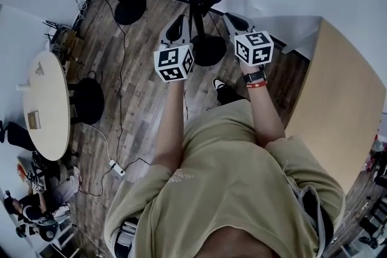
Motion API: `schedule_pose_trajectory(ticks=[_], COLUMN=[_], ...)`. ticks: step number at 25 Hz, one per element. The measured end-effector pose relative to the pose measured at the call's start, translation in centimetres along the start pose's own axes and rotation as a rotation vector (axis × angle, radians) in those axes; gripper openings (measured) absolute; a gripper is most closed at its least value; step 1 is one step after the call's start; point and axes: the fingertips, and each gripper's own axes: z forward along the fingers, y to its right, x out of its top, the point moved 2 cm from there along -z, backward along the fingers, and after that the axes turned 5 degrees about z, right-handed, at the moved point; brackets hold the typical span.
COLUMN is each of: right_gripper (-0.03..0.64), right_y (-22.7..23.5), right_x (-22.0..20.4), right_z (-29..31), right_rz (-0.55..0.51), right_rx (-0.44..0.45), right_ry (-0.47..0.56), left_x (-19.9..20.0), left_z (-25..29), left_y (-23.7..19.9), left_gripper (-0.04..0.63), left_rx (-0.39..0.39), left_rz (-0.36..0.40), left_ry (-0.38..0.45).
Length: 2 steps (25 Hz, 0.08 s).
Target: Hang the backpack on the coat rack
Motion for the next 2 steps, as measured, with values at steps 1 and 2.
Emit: schedule_pose_trajectory(ticks=[1,2], right_gripper=[0.015,0.015], right_y=[-1.0,-2.1], right_x=[0.2,0.4], right_z=[0.4,0.9], right_rz=[-0.016,-0.033], right_rx=[0.044,0.092], right_ry=[-0.019,-0.04], left_x=[1.0,2.0], left_z=[0.1,0.3], left_y=[-0.1,-0.3], left_gripper=[0.032,0.032], left_rx=[-0.02,-0.042], left_rz=[0.014,0.028], left_ry=[0.009,0.017])
